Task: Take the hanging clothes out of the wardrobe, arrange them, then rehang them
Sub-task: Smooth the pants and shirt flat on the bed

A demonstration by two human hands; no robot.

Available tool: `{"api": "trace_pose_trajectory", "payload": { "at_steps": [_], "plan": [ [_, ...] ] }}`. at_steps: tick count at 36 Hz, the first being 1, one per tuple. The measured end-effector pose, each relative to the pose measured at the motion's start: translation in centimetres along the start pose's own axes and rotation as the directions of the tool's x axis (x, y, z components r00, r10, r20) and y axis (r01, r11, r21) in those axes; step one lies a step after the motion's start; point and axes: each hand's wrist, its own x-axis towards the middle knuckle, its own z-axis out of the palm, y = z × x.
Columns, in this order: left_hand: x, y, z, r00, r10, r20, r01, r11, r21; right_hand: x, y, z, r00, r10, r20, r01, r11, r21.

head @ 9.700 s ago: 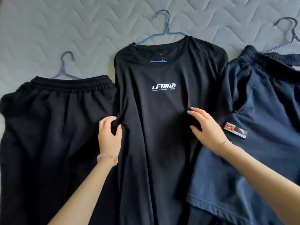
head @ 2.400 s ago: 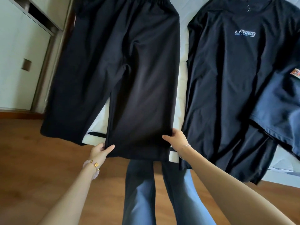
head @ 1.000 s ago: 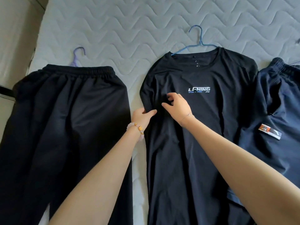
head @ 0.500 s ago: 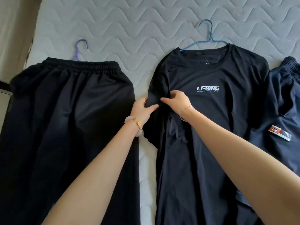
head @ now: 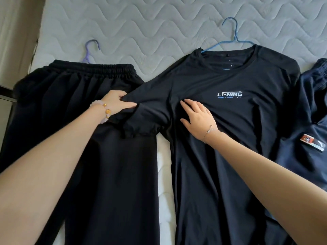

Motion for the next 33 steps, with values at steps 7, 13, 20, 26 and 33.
{"api": "trace_pose_trajectory", "payload": {
  "at_steps": [7,13,20,26,33],
  "plan": [
    [-1.8,-1.3,-3.4,0.904,-0.142,0.403,0.291,0.895,-0.338,-0.3,0.0,0.5,1.000,-0.006,0.020,0.006,1.000,-0.005],
    [-0.3,-1.2,-3.5,0.984,-0.178,-0.009,0.137,0.787,-0.601,-0.1,-0.6,0.6,0.999,0.015,0.037,-0.017,0.999,0.034],
    [1.9,-0.8,-2.1,0.847,-0.218,-0.485,0.131,0.969,-0.207,-0.5,-1.2,0.7,0.996,0.004,0.087,-0.007,0.999,0.036],
    [1.6,0.1,-0.8,0.799,-0.262,-0.541,0.197,0.964,-0.177,-4.0,-0.3,-1.3,0.973,0.220,-0.076,-0.178,0.915,0.361],
    [-5.5,-0.2,2.0,0.727,0.088,-0.681,0.060,0.980,0.191,-16.4,3.8,-1.9,0.861,0.506,-0.054,-0.438,0.790,0.428]
  ]
}}
